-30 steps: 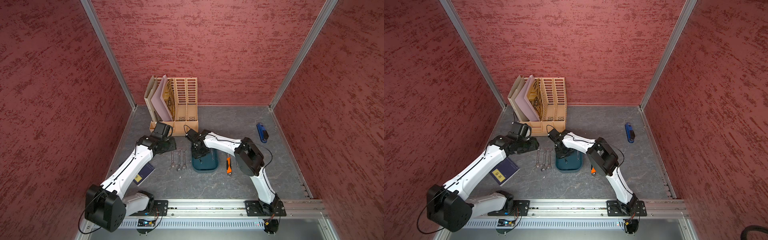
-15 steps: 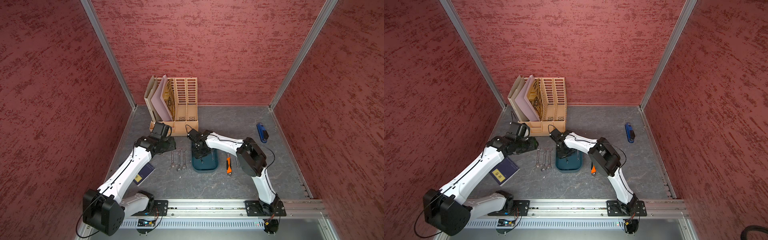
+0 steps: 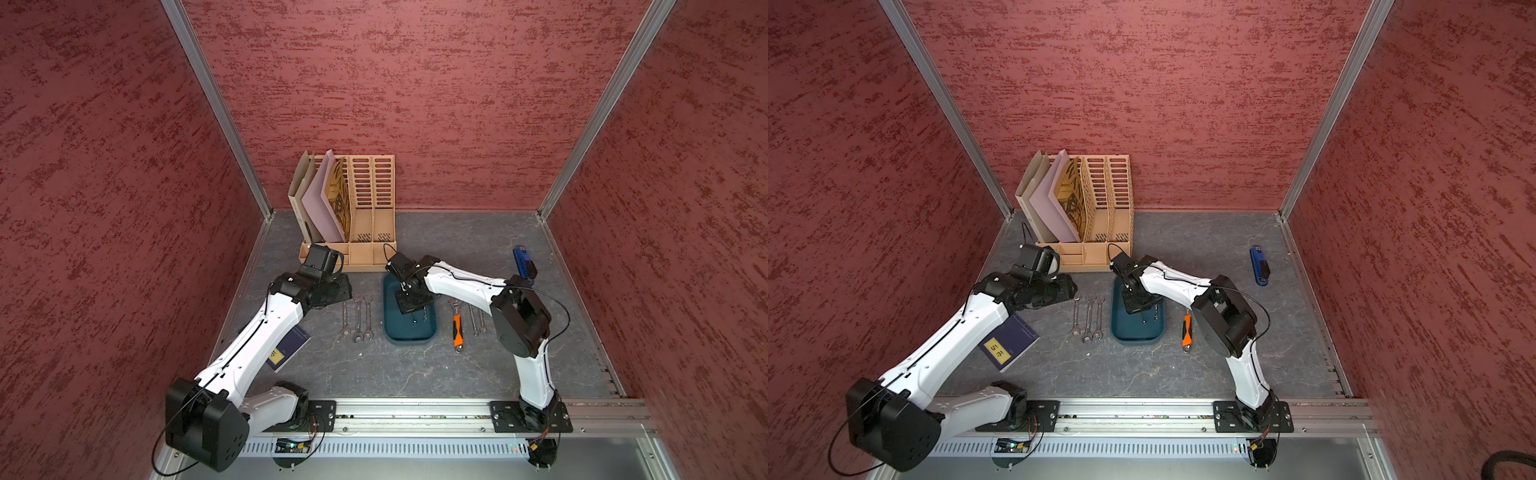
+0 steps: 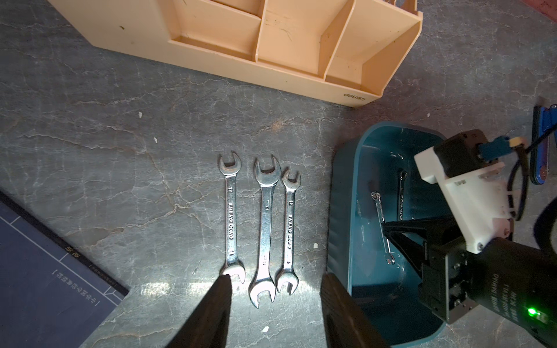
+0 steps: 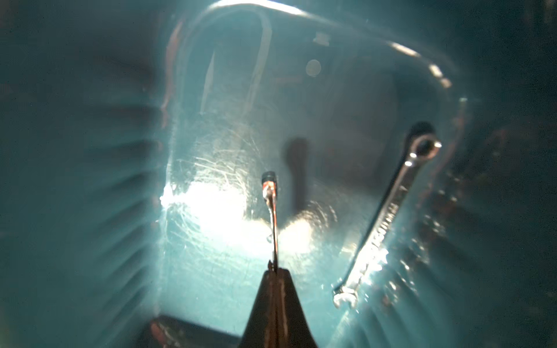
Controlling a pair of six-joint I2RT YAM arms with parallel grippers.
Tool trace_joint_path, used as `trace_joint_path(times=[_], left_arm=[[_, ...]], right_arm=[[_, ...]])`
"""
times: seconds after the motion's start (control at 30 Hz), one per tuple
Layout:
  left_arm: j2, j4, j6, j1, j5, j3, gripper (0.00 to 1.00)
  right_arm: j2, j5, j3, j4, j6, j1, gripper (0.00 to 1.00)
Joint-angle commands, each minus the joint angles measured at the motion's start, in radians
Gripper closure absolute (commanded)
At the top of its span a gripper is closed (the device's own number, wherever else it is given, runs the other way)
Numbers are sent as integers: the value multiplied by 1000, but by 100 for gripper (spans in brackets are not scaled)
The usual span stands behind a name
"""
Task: Take out the wrench from the storage box
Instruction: Pick up the wrench from the storage box.
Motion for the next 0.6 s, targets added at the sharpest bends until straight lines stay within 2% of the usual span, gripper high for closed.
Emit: trace_joint_path(times=[0.0,0.3,0.57], left_arm=[[-18,0,-7,-3,11,11,49],[-14,0,-7,-4,16,16,49],[-2,6,-7,-4,24,21,49]], right_arm=[[-58,20,-9,-16,-10,-16,97],[-150,35,-13,-53,-23,-43,100],[-300,57,-54,-111,-53,-119,100]])
